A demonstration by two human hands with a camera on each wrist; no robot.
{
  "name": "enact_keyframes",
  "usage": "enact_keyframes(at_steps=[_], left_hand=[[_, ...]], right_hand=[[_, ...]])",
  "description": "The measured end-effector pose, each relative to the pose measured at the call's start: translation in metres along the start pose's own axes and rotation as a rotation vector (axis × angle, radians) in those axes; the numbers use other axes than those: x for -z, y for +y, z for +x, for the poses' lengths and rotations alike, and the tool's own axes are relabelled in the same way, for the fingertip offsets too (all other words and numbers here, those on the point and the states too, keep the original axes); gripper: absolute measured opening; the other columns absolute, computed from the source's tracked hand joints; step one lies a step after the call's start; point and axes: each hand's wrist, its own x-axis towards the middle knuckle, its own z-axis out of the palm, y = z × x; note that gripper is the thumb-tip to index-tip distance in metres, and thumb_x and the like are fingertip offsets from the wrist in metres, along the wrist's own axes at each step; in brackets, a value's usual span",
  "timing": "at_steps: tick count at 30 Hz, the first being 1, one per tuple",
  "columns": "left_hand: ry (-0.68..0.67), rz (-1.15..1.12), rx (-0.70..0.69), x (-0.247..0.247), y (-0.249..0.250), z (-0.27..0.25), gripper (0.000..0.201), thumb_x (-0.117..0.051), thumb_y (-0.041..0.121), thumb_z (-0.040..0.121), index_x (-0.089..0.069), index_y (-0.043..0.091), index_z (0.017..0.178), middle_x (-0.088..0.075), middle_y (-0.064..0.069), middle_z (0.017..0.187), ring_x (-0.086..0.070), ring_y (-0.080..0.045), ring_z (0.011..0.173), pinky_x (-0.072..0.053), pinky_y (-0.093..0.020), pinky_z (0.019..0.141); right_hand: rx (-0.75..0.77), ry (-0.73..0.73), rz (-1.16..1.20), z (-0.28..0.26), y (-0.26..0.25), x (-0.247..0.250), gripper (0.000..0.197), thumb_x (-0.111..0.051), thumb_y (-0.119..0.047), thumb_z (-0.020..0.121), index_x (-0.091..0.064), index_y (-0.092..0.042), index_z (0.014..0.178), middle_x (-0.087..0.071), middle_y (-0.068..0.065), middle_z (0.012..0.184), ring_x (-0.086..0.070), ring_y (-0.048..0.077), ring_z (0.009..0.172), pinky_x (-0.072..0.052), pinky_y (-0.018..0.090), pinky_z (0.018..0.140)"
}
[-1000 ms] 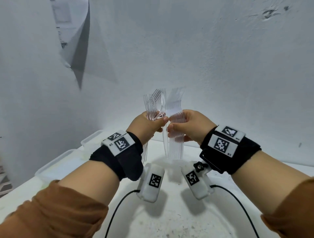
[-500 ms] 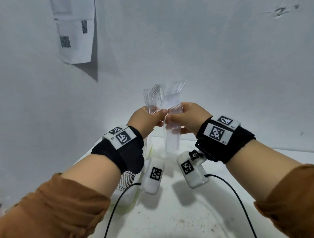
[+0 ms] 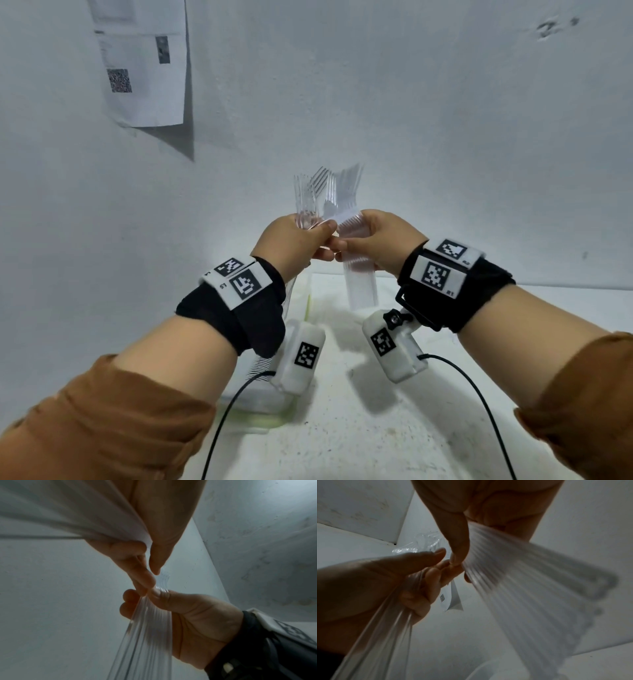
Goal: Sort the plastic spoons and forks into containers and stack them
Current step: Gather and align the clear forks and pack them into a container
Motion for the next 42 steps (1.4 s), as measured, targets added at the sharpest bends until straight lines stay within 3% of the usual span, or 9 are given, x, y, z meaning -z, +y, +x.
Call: enact_keyframes(at_steps=[2,7,12,15,18,22,31,38,42], left_hand=[[-0.013,0.017,0.006,0.002,0.001,0.0,0.014,-0.055,0.028,0.093,-0.059,0.015,0.091,-0.072,0.004,0.077,-0.061,0.0,0.054,-0.036,-0.011,0.043],[-0.094,-0.013,-0.021,0.003,0.003,-0.003,0.015,-0.061,0.034,0.088,-0.059,0.022,0.081,-0.073,0.003,0.08,-0.055,0.001,0.053,-0.036,-0.018,0.052],[-0.123,-0.012,-0.068,-0.008,0.008,0.0,0.032,-0.046,0.048,0.091,-0.049,0.019,0.076,-0.073,0.003,0.083,-0.046,-0.001,0.048,-0.036,-0.015,0.049],[-0.075,-0.002,-0.061,-0.016,0.01,0.004,0.028,-0.048,0.043,0.093,-0.054,0.019,0.079,-0.063,0.006,0.085,-0.049,-0.002,0.055,-0.038,-0.017,0.054],[-0.032,0.012,-0.057,-0.025,0.013,0.01,0.023,-0.051,0.034,0.094,-0.052,0.02,0.076,-0.05,0.003,0.072,-0.048,-0.007,0.062,-0.04,-0.021,0.06],[-0.001,-0.095,-0.028,-0.039,0.016,0.015,0.019,-0.055,0.03,0.093,-0.052,0.021,0.077,-0.046,0.004,0.071,-0.046,-0.008,0.064,-0.04,-0.022,0.06],[0.052,-0.129,-0.006,-0.063,0.011,0.021,0.016,-0.066,0.034,0.084,-0.058,0.02,0.086,-0.053,0.005,0.077,-0.05,-0.008,0.068,-0.04,-0.021,0.061],[0.047,-0.221,-0.002,-0.074,0.011,0.023,0.015,-0.068,0.03,0.081,-0.058,0.019,0.077,-0.05,0.004,0.068,-0.045,-0.008,0.061,-0.038,-0.02,0.06],[0.025,-0.198,-0.014,-0.077,0.008,0.026,0.02,-0.069,0.032,0.079,-0.056,0.017,0.078,-0.053,0.006,0.063,-0.046,-0.004,0.054,-0.036,-0.016,0.053]], right_hand=[[0.012,0.008,0.001,0.0,0.0,-0.001,0.013,-0.066,-0.013,0.085,-0.057,-0.021,0.082,-0.069,0.0,0.079,-0.067,0.01,0.074,-0.052,0.025,0.065],[-0.009,-0.016,0.026,0.001,0.002,0.004,0.012,-0.069,-0.015,0.083,-0.058,-0.018,0.084,-0.071,0.003,0.082,-0.07,0.016,0.082,-0.056,0.034,0.077],[-0.02,-0.006,0.029,0.004,0.004,0.016,0.011,-0.067,-0.012,0.084,-0.057,-0.016,0.086,-0.07,0.002,0.078,-0.07,0.018,0.081,-0.056,0.039,0.083],[-0.035,-0.001,0.031,0.006,0.006,0.027,0.011,-0.066,-0.007,0.084,-0.058,-0.014,0.088,-0.07,0.004,0.081,-0.069,0.017,0.078,-0.055,0.037,0.082],[-0.057,0.004,0.036,0.007,0.008,0.039,0.013,-0.066,-0.004,0.082,-0.06,-0.01,0.092,-0.069,0.007,0.083,-0.067,0.018,0.076,-0.057,0.036,0.081],[-0.086,0.025,0.05,0.005,0.013,0.056,0.012,-0.063,-0.001,0.082,-0.059,-0.011,0.077,-0.068,0.013,0.085,-0.067,0.023,0.08,-0.056,0.039,0.083],[-0.002,-0.026,0.367,0.001,0.026,0.076,0.016,-0.065,-0.004,0.084,-0.056,-0.013,0.094,-0.07,0.003,0.078,-0.07,0.013,0.07,-0.052,0.022,0.055],[-0.009,-0.019,0.401,0.0,0.04,0.08,0.013,-0.064,-0.003,0.085,-0.057,-0.012,0.09,-0.069,0.005,0.078,-0.068,0.014,0.069,-0.051,0.021,0.052],[0.0,-0.062,0.447,0.003,0.044,0.077,0.017,-0.065,-0.005,0.084,-0.058,-0.008,0.1,-0.071,0.005,0.081,-0.07,0.015,0.073,-0.053,0.025,0.057]])
